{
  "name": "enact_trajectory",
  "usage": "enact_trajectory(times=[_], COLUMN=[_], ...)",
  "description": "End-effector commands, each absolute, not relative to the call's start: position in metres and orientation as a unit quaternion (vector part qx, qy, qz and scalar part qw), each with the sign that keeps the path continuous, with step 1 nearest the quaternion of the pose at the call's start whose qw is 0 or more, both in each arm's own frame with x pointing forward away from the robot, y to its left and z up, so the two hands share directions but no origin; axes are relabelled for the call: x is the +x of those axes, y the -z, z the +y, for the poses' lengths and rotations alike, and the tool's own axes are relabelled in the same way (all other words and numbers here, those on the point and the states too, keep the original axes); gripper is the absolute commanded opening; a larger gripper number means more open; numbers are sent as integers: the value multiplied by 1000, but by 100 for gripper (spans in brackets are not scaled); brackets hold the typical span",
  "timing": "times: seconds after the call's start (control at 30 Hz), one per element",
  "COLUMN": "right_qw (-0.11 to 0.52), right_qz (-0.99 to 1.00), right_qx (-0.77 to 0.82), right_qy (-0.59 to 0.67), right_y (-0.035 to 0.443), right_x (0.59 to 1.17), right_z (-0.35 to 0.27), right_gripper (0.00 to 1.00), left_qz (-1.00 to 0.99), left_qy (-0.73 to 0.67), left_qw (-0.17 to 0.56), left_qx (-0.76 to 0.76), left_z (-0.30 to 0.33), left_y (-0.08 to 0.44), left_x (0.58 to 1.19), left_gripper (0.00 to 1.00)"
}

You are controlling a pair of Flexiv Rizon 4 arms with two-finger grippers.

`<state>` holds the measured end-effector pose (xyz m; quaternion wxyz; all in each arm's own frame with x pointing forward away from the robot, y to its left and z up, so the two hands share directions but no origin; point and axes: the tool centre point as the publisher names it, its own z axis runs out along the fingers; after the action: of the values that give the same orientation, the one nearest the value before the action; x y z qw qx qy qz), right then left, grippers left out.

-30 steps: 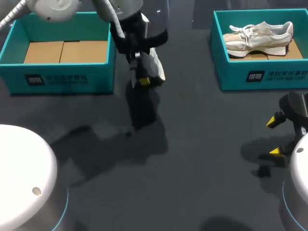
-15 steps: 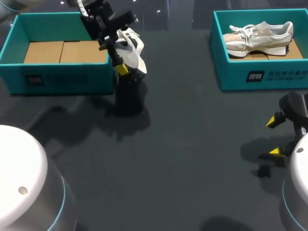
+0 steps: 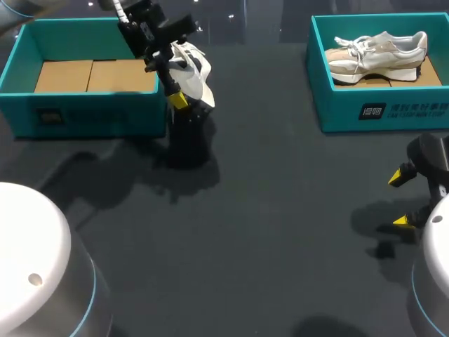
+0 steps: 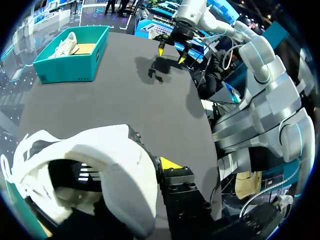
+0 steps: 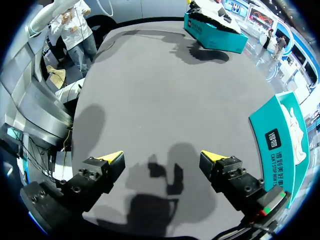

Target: Take the shoe out of the shoebox, open the shoe tongue, remove and reinsert the insole, then place the shoe into the shoebox

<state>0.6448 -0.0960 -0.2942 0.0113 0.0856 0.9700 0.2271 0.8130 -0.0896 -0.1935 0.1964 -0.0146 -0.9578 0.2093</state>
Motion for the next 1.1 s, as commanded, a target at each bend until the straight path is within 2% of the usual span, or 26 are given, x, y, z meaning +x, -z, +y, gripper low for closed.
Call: enact_trajectory(times=[0.03,0.23,0.53,1.1], right_qw=[12,12,12,12], right_qz=[970,970,970,970], right_qx=[87,87,87,87], right_qy=[-226,-226,-226,-226], right_y=[294,294,294,294], right_x=[643,643,643,643], right_z=[-96,-96,-96,-96], right_gripper=[100,100,100,100], left_qz=[-965,-975,-981,-986], left_qy=[-205,-179,-154,-131], left_qw=[163,116,100,82], left_qx=[-29,-64,-68,-62], left_z=[-91,-89,-68,43], left_y=[185,156,139,120], left_x=[811,812,820,897], left_gripper=[0,0,0,0])
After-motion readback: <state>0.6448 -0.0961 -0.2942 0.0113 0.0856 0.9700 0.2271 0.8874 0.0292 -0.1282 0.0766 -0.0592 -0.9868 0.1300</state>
